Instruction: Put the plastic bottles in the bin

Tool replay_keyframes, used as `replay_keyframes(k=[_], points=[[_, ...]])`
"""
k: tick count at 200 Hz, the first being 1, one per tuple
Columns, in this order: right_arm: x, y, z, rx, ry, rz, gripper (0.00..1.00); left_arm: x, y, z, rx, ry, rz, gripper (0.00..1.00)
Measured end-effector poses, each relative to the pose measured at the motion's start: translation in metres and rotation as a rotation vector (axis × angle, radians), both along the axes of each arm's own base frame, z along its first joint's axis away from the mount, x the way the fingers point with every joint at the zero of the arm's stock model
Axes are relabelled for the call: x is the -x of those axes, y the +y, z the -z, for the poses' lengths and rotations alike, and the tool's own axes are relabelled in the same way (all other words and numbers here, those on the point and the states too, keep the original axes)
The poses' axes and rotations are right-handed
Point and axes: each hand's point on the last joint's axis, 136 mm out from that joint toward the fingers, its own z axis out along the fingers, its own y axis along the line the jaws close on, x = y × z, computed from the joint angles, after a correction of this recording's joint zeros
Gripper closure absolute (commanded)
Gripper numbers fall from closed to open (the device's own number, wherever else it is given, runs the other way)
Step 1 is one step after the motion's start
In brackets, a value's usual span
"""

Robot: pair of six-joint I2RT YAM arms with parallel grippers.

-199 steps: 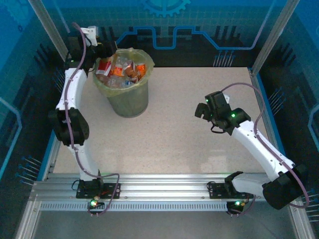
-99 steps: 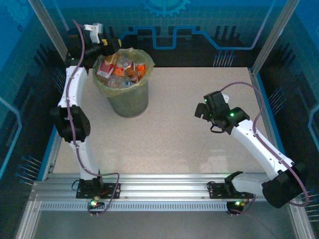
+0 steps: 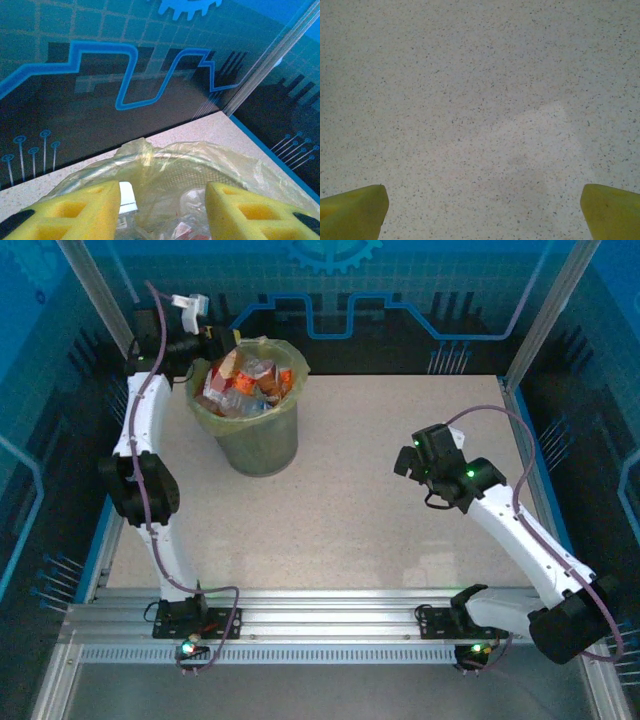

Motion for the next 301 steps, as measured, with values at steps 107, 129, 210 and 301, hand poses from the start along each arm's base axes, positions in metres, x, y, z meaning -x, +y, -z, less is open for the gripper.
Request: replay_keyframes(k=[107, 129, 210, 301], points=[[0.001, -0.001, -0.001, -0.001, -0.005, 0.004, 0.00, 0.011, 0.002, 0.025, -0.036, 0.064, 0.021, 0.35], [0.001, -0.001, -0.001, -0.001, -0.004, 0.003, 0.00, 0.011, 0.005, 0.022, -0.035, 0.072, 0.008, 0.27], [-0.003, 0.003, -0.004, 0.017, 0.001, -0.021, 0.00, 0.031, 0.021, -0.061, -0.046, -0.064, -0.121, 0.01], [0.000, -0.007, -0.014, 0.075, -0.028, -0.027, 0.00, 0.164, 0.083, -0.090, -0.038, -0.125, -0.607, 0.01]])
